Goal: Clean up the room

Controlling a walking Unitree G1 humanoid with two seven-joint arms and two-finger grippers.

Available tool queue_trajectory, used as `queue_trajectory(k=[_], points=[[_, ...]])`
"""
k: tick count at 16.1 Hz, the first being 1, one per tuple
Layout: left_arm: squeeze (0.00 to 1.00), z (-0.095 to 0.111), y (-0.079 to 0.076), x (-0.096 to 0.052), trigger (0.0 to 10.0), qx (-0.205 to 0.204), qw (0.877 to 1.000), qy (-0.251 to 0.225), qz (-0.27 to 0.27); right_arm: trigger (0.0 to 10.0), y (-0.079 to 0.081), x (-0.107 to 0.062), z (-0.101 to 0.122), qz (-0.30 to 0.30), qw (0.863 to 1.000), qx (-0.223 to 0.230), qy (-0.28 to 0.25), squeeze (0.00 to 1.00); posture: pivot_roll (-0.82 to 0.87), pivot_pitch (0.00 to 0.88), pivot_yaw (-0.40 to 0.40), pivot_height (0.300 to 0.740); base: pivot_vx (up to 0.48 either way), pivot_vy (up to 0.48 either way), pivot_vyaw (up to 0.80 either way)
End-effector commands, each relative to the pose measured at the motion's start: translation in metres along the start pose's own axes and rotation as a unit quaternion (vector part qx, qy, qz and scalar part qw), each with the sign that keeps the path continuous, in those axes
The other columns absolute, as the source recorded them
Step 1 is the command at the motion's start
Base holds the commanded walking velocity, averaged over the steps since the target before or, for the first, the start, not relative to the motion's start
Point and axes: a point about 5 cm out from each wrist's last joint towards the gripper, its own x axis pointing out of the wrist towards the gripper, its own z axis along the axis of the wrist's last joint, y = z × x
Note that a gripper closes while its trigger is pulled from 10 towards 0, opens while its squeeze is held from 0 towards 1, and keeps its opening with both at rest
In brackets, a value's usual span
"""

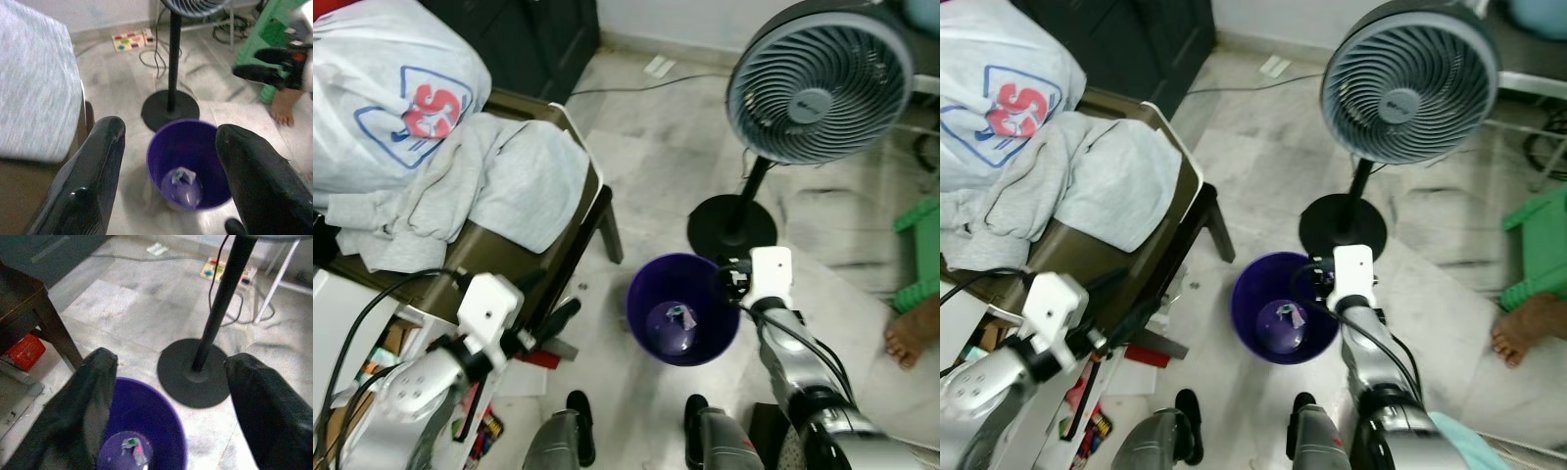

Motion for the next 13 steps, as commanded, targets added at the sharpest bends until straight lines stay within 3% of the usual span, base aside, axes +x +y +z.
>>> queue_trajectory(k=[1, 3, 7, 10, 13], points=[[0.00, -0.007, 0.000, 0.000, 10.0, -0.001, 1.000, 0.007, 0.008, 10.0, 0.002, -0.006, -0.003, 0.015, 1.000, -0.005, -0.007, 1.00, -0.04, 0.260, 0.050, 0.740, 0.000, 0.000, 0.00], [0.00, -0.007, -0.001, 0.011, 10.0, -0.002, 1.000, -0.007, 0.017, 10.0, -0.002, -0.008, 0.002, 0.015, 1.000, -0.002, -0.023, 1.00, -0.08, 0.227, 0.034, 0.740, 0.000, 0.000, 0.00], [0.00, -0.006, 0.007, 0.029, 10.0, -0.014, 0.995, -0.051, 0.086, 10.0, 0.010, -0.016, 0.022, 0.029, 0.997, 0.016, -0.068, 1.00, -0.14, 0.121, -0.002, 0.740, 0.000, 0.000, 0.00], [0.00, -0.014, 0.023, 0.034, 10.0, -0.016, 0.987, -0.041, 0.154, 10.0, 0.020, -0.014, 0.030, 0.052, 0.995, -0.011, -0.084, 1.00, -0.14, 0.064, -0.003, 0.740, 0.000, 0.000, 0.00], [0.00, -0.019, 0.040, 0.034, 10.0, -0.001, 0.975, -0.031, 0.219, 10.0, 0.013, -0.010, 0.039, 0.044, 0.996, 0.002, -0.080, 1.00, -0.14, 0.013, -0.004, 0.740, 0.000, 0.000, 0.00]])
